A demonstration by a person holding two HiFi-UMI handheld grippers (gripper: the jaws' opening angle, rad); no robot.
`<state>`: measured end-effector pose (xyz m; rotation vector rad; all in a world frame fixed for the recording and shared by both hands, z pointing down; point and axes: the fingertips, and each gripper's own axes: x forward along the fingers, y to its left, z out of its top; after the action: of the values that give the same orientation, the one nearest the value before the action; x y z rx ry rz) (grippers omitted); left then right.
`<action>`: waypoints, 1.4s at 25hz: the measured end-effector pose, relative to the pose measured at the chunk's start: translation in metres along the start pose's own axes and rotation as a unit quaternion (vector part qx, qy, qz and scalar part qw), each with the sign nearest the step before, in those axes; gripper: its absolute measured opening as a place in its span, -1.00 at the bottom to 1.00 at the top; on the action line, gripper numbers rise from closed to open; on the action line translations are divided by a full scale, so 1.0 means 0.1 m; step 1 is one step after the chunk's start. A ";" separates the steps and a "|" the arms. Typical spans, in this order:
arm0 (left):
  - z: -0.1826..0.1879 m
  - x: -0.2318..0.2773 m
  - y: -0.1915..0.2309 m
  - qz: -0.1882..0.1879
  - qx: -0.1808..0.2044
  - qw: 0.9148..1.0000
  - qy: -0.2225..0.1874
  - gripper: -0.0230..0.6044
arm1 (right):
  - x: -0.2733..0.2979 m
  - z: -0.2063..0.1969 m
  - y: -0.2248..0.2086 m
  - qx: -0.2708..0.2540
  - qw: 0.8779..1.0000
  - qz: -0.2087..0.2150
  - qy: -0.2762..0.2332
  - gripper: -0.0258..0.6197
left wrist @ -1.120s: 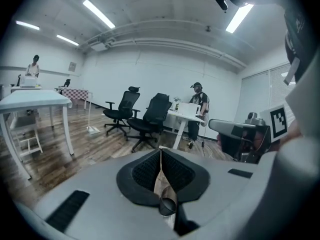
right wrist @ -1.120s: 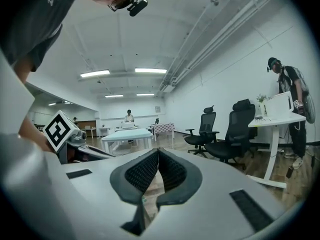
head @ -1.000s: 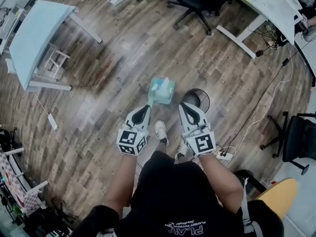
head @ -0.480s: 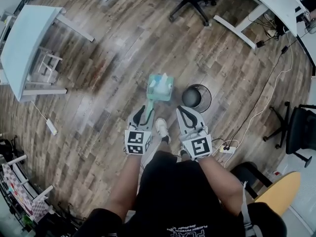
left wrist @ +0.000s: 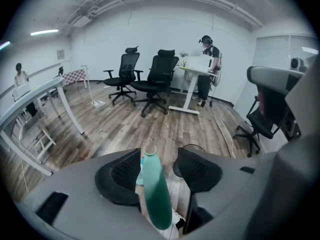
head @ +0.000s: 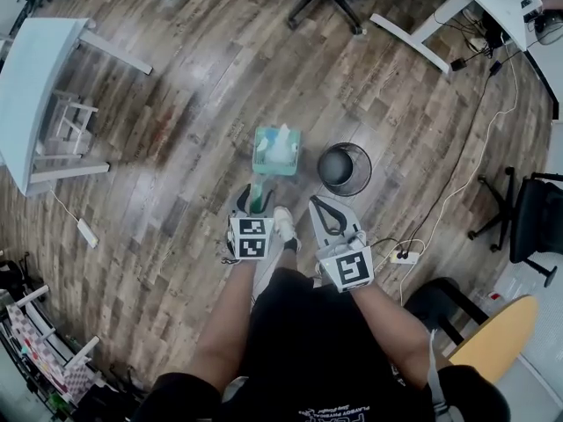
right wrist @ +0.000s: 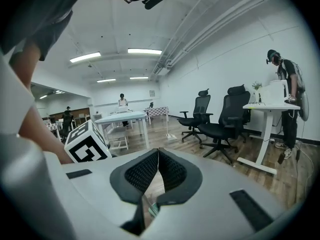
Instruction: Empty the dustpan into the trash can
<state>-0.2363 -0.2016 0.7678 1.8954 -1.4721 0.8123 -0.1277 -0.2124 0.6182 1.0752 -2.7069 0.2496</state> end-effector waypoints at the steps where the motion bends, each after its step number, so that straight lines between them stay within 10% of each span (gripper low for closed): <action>1: -0.04 0.06 -0.02 -0.002 0.004 1.000 0.010 -0.20 | -0.02 -0.02 -0.02 0.000 1.000 -0.002 0.001 -0.84; 17: -0.36 0.59 0.05 0.012 -0.015 0.996 0.085 -0.18 | -0.20 -0.42 -0.17 -0.018 0.998 -0.019 0.050 -0.84; 24: -0.47 0.69 0.17 0.027 -0.043 0.991 0.127 -0.56 | -0.26 -0.50 -0.27 0.001 0.997 -0.039 0.062 -0.84; 35: -0.51 0.72 0.17 0.037 -0.044 0.988 0.145 -0.58 | -0.57 -0.43 -0.37 0.008 0.997 -0.060 0.050 -0.84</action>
<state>-0.2439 -0.2097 0.8573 1.5879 -1.3792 0.9954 -0.0556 -0.1921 0.6473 1.1929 -2.5450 0.2983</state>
